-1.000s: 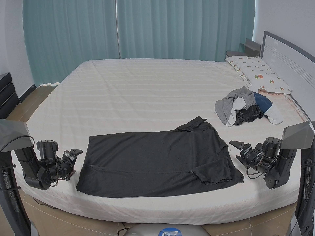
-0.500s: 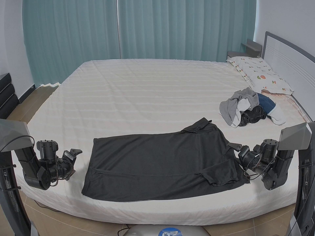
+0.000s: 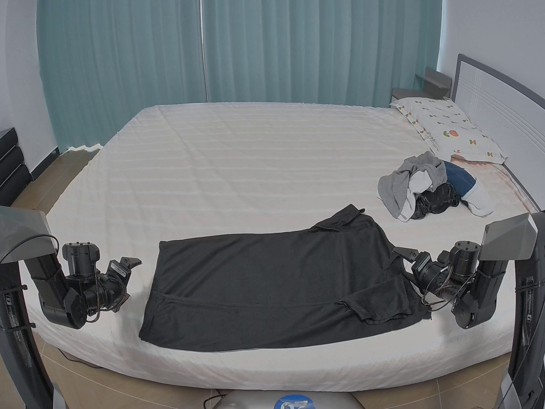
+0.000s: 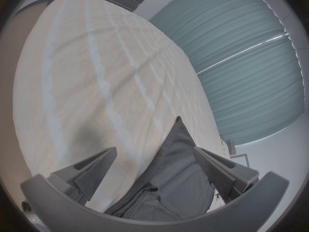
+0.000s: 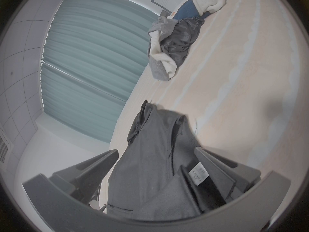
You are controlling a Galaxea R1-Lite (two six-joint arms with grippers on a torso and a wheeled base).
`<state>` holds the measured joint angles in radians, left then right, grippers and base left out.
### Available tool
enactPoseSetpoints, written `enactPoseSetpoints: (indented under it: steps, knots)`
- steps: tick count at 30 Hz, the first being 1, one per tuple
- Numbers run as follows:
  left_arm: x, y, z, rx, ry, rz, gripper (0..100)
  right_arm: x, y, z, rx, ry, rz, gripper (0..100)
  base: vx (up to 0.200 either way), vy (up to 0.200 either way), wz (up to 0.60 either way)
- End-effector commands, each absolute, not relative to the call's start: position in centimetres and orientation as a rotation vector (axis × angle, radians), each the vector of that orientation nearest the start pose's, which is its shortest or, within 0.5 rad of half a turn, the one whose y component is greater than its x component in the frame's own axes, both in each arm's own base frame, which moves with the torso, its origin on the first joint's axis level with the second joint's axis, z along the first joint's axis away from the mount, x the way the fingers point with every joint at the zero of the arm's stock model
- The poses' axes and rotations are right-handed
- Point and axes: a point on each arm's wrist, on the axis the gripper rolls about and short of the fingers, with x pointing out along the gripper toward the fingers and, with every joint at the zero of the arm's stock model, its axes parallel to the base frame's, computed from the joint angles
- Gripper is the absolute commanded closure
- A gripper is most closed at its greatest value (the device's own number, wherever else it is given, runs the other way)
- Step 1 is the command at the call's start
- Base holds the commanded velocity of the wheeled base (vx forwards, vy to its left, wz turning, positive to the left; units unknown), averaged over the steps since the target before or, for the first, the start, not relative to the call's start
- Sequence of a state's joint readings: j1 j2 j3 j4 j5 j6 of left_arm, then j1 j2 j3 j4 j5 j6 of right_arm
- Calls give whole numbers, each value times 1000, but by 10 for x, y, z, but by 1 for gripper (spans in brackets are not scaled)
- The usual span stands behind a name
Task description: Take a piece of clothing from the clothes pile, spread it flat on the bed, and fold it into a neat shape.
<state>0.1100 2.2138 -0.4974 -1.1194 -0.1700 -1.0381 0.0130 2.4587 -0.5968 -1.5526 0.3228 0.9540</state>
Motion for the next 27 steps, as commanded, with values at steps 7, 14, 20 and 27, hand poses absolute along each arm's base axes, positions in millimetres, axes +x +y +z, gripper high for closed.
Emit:
enactPoseSetpoints:
  steps: [7, 14, 20, 27]
  knots:
    - [312, 30, 0, -1087, 568, 250, 0, 353, 11, -30, 984, 431, 167, 0, 0, -143, 0]
    - [319, 33, 7, -1074, 502, 281, 0, 350, 14, -35, 984, 454, 163, 0, 0, 0, 0]
    - [327, 36, 18, -1063, 418, 300, 0, 349, 16, -37, 981, 463, 163, 0, 0, 0, 0]
    - [335, 35, 43, -1033, 357, 220, 0, 348, 20, -40, 976, 477, 166, 0, 0, 0, 0]
